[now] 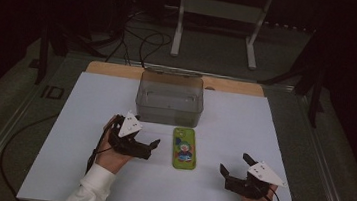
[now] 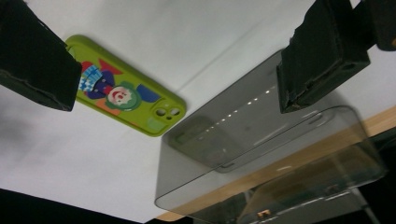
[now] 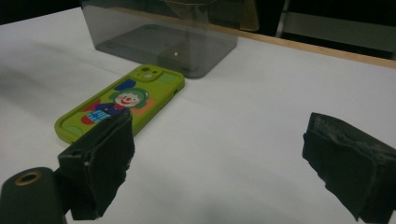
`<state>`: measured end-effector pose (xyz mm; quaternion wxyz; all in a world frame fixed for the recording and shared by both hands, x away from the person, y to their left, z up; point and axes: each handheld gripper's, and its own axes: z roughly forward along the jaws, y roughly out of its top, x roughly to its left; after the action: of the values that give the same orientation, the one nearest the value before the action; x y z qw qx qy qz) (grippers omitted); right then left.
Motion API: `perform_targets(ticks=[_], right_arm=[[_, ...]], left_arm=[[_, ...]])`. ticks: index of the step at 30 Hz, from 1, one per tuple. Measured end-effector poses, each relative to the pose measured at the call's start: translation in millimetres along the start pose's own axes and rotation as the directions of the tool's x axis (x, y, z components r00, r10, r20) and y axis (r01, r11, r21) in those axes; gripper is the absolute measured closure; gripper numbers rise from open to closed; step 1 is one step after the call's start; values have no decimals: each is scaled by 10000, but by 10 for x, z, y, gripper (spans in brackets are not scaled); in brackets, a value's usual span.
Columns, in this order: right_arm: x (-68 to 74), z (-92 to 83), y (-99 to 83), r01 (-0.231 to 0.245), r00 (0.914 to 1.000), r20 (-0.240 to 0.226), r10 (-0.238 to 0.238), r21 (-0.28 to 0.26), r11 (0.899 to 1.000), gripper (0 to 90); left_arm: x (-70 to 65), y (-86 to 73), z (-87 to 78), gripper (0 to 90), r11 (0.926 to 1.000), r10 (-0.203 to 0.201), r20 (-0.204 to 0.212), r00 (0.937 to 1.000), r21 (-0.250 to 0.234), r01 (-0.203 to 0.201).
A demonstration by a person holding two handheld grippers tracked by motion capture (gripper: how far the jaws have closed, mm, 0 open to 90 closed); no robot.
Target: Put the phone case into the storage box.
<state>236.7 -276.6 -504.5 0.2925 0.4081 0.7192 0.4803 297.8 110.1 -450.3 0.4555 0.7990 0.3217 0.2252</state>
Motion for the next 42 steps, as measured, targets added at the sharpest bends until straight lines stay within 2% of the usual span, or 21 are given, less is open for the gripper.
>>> perform_targets(ticks=[13, 16, 30, 35, 39, 42], right_arm=[[-2, 3, 0, 27, 10000, 16, -27, 40, 10000, 90], [-2, 4, 0, 31, 10000, 25, -32, 46, 10000, 89], [-16, -14, 1, 28, 10000, 57, -28, 17, 10000, 89], [-25, -20, 2, 10, 10000, 80, -10, -13, 10000, 89], [-33, -24, 2, -9, 9999, 123, 10, -43, 10000, 89], [-40, -29, 2, 0, 9999, 143, 0, -31, 10000, 89]], left_arm=[[-148, 95, 284, 22, 9991, 202, 650, 9977, 361, -225], [-182, 105, 358, 28, 9986, 139, 866, 9961, 498, -183], [-364, 176, 703, 55, 9938, 292, 1539, 9877, 1013, -452], [-462, 194, 864, 104, 9912, 336, 1735, 9843, 1200, -550], [-547, 190, 996, 156, 9885, 198, 1955, 9805, 1434, -486], [-615, 180, 1085, 251, 9872, 36, 2250, 9743, 1544, -393]])
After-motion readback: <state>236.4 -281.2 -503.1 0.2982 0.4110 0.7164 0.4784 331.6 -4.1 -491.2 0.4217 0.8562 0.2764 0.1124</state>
